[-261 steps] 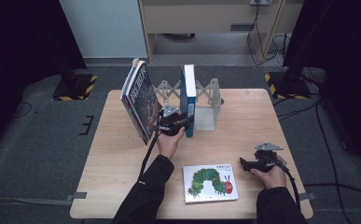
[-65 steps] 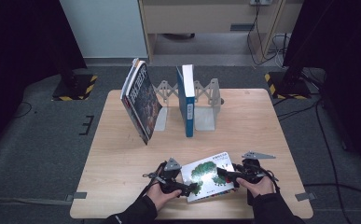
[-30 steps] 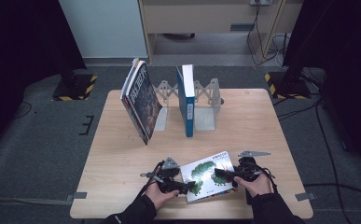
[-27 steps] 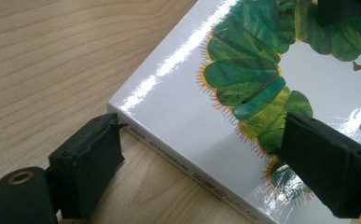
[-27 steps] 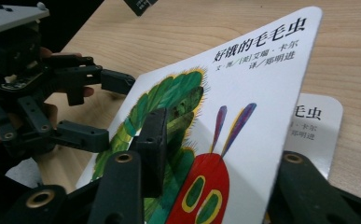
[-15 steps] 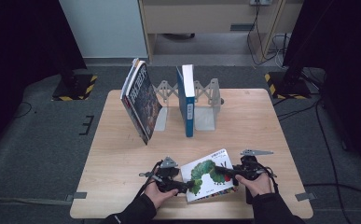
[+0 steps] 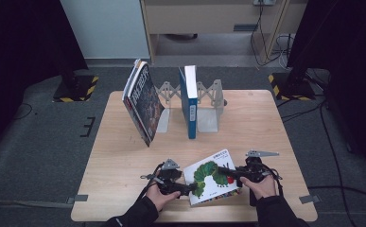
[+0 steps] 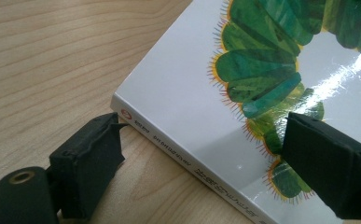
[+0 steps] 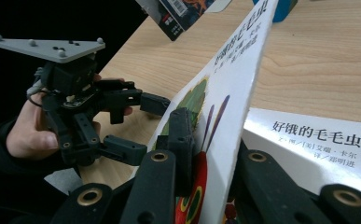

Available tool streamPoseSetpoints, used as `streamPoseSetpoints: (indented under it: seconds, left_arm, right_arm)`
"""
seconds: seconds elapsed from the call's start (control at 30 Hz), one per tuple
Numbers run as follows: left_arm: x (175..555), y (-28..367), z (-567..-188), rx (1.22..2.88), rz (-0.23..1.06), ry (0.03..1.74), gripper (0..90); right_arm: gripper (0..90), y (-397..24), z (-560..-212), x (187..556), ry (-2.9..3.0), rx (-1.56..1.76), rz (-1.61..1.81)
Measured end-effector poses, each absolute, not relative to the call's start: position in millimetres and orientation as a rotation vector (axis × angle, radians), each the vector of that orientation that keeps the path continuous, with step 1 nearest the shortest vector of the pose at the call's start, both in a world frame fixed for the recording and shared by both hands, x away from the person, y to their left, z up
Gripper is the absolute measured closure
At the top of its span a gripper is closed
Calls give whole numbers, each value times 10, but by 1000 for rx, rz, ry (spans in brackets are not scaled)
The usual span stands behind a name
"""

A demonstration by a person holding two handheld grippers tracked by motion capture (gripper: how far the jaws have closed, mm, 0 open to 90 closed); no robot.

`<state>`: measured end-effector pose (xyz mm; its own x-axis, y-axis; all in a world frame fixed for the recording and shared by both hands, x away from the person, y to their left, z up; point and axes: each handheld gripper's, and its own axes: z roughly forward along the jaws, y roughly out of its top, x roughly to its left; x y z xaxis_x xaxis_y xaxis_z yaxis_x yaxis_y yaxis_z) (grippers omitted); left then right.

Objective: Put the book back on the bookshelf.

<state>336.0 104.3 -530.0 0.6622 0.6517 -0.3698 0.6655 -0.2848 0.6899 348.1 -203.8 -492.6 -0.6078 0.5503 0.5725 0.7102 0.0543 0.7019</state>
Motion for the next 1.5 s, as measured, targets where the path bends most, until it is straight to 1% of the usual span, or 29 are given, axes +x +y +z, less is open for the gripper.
streamPoseSetpoints:
  seconds: [0.27, 0.47, 0.6, 0.77, 0.87, 1.03, 1.17, 1.27, 1.33, 1.5]
  left_arm:
    - [3363, 1031, -5313, 1997, -28, 996, 89]
    - [3380, 997, -5334, 1998, -21, 961, 44]
    - [3383, 997, -5337, 1992, -25, 963, 41]
    - [3392, 1014, -5339, 1967, -59, 978, 40]
    - [3405, 1008, -5349, 1957, -72, 965, 41]
    - [3456, 965, -5394, 1905, -128, 929, 26]
    - [3482, 947, -5407, 1895, -139, 913, 18]
    - [3490, 945, -5405, 1893, -139, 922, 43]
    - [3495, 949, -5406, 1886, -135, 933, 77]
    - [3492, 945, -5405, 1892, -106, 942, 140]
  right_arm:
    - [819, -2050, -4892, 3468, -2196, -1268, -1606]
    - [819, -2058, -4888, 3468, -2208, -1265, -1605]
    - [823, -2066, -4882, 3464, -2215, -1257, -1611]
    - [833, -2076, -4830, 3456, -2225, -1212, -1644]
    - [838, -2082, -4803, 3450, -2231, -1185, -1679]
    - [841, -2089, -4777, 3446, -2251, -1144, -1702]
    - [839, -2112, -4786, 3453, -2240, -1149, -1706]
    - [821, -2134, -4820, 3462, -2247, -1182, -1689]
    - [783, -2140, -4841, 3460, -2275, -1229, -1673]
    - [637, -2115, -4912, 3457, -2389, -1337, -1599]
